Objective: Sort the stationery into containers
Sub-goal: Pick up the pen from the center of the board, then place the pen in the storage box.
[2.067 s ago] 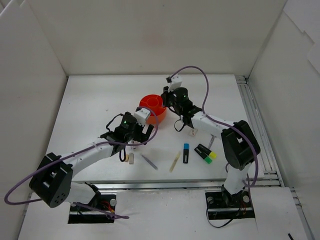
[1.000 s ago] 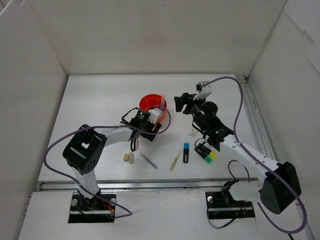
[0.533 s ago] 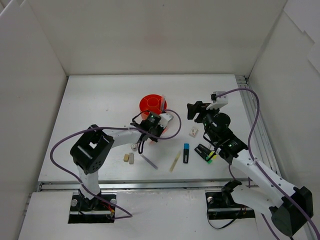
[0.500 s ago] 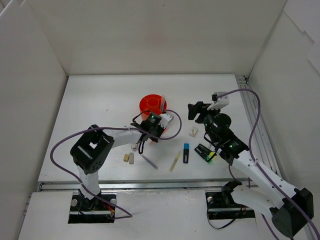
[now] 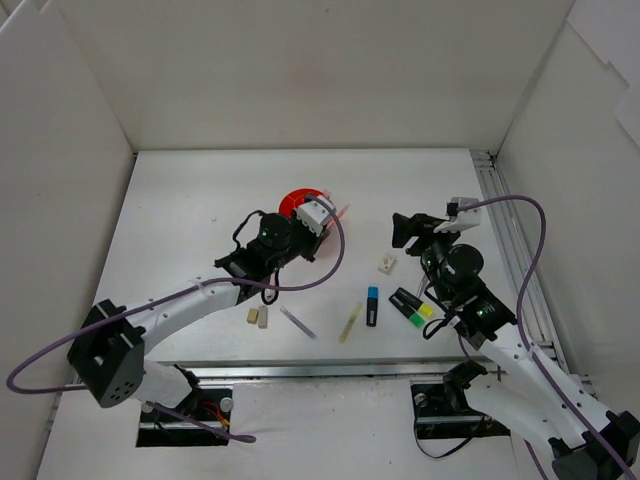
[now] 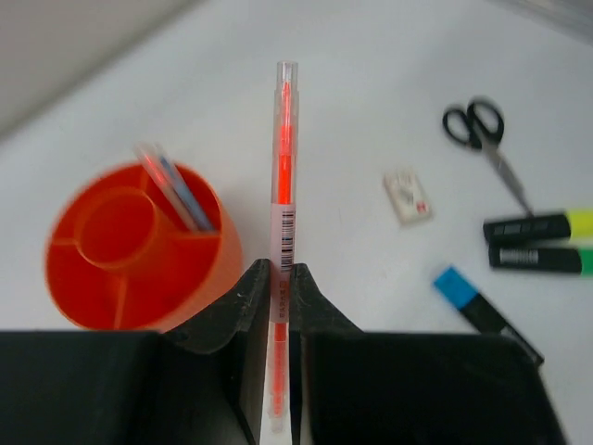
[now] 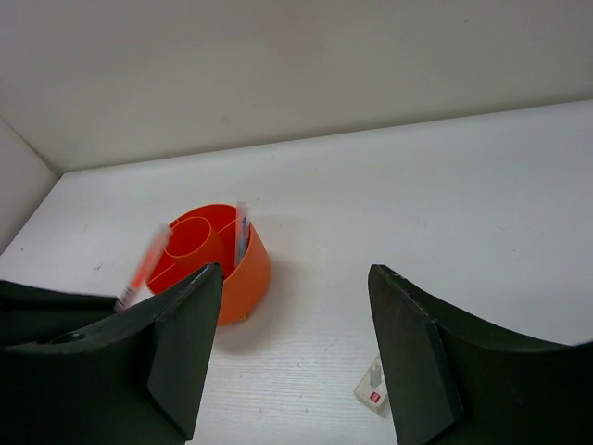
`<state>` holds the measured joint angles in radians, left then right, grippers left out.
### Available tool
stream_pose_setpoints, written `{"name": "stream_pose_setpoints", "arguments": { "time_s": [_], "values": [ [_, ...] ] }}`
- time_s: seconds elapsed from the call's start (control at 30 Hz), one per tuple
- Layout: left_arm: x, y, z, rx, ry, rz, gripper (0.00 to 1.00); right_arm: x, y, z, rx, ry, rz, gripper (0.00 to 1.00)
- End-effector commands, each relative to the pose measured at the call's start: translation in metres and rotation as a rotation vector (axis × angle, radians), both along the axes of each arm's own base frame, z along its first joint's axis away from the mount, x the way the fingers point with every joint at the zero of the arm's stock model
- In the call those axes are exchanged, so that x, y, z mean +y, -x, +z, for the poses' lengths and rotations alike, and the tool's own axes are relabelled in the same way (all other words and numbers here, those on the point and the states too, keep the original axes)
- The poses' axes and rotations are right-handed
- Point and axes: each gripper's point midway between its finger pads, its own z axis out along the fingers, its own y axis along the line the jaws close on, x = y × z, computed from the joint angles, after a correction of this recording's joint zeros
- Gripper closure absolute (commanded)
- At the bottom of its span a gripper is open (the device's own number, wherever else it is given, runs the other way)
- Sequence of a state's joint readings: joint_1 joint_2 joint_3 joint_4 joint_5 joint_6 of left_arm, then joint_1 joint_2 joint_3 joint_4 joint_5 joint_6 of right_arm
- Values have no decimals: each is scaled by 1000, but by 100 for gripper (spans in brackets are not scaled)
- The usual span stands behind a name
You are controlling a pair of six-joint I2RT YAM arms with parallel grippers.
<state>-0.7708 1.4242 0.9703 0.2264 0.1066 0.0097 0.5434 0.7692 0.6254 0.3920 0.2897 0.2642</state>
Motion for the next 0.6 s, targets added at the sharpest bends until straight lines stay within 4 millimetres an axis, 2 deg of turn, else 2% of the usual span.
{"name": "stream_pose_setpoints", "arguments": {
  "time_s": [0.0, 0.03, 0.1, 0.17, 0.2, 0.27, 0.3, 0.33, 0.37, 0.43, 0.47, 0.5, 0.53, 0.57],
  "values": [
    [-4, -21, 97, -265, 188, 32, 100, -12, 0, 22, -70, -43, -56, 39],
    [-7, -27, 99, -271, 190, 40, 100, -14, 0, 20, -69, -43, -66, 39],
    [-6, -44, 121, -313, 230, 74, 100, -15, 0, 18, -66, -36, -73, 39],
    [-15, -56, 118, -310, 231, 65, 100, -20, -2, 18, -67, -28, -96, 39],
    [-20, -60, 134, -330, 270, 64, 100, -21, -2, 17, -65, -16, -106, 39],
    [-25, -73, 128, -330, 278, 76, 100, -27, -3, 17, -65, -6, -137, 39],
    [-28, -79, 139, -362, 311, 85, 100, -30, -4, 17, -67, 5, -150, 39],
    [-29, -89, 133, -363, 311, 98, 100, -31, -4, 14, -60, 10, -159, 39],
    [-31, -92, 137, -384, 333, 101, 100, -33, -6, 13, -59, 17, -169, 39],
    [-31, -111, 131, -396, 336, 119, 100, -36, -9, 8, -45, 28, -182, 39],
    [-34, -113, 137, -423, 361, 114, 100, -36, -10, 6, -40, 32, -185, 39],
    [-34, -123, 127, -424, 358, 120, 100, -36, -11, 6, -39, 42, -181, 39],
    [-29, -130, 133, -459, 383, 130, 100, -37, -14, 3, -31, 47, -188, 38],
    [-35, -130, 129, -465, 388, 108, 100, -37, -16, 1, -27, 50, -185, 38]
  ]
}}
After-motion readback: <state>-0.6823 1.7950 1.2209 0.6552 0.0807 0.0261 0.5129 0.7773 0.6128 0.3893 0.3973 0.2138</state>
